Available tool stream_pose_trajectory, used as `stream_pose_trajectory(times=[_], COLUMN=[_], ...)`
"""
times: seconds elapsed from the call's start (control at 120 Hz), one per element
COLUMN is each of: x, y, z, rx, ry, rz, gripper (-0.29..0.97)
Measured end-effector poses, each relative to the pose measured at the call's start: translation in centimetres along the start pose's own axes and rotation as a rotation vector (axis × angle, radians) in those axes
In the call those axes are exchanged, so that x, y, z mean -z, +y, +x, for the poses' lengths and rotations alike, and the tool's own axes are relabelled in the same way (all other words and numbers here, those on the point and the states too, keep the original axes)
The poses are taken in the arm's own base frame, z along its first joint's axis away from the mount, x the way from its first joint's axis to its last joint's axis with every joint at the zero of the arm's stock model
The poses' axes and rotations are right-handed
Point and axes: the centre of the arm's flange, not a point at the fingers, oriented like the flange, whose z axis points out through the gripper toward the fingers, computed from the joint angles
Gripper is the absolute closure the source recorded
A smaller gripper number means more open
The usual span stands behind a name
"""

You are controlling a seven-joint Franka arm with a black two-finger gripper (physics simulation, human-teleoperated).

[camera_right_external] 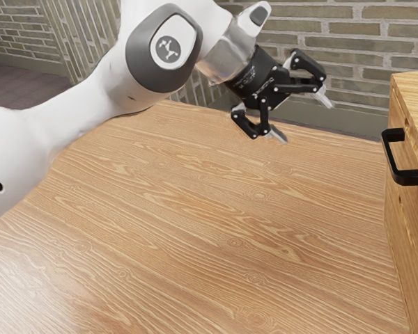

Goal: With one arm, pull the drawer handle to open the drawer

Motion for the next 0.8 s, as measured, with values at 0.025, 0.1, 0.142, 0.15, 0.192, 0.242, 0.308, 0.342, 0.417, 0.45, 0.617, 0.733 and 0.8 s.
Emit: stream_pose_trajectory(times=[0.025,0.1,0.142,0.15,0.192,0.242,0.308,0.342,0.417,0.45,0.617,0.733,0.8], x=[-0.1,-0.6,-1.0,-1.0,-1.3,-1.5,-1.5,-1.7,-1.9,-2.0,-4.2,-5.8,-6.0], y=[0.5,2.0,2.7,2.8,3.4,3.8,3.5,3.2,2.8,2.8,2.3,2.0,2.1], z=[-0.5,-2.0,-2.9,-3.1,-3.7,-4.3,-4.0,-3.7,-3.5,-3.5,-2.9,-2.4,-2.4], rx=[-0.021,-0.062,-0.083,-0.087,-0.105,-0.123,-0.129,-0.126,-0.13,-0.135,-0.134,-0.123,-0.122], ry=[0.004,-0.005,-0.014,-0.015,-0.023,-0.028,-0.029,-0.041,-0.056,-0.059,-0.086,-0.108,-0.113], rz=[-0.002,-0.019,-0.029,-0.03,-0.038,-0.044,-0.05,-0.057,-0.067,-0.069,-0.068,-0.071,-0.079], gripper=[0.0,0.0,0.0,0.0,0.0,0.01,0.03,0.04,0.06,0.07,0.1,0.13,0.15])
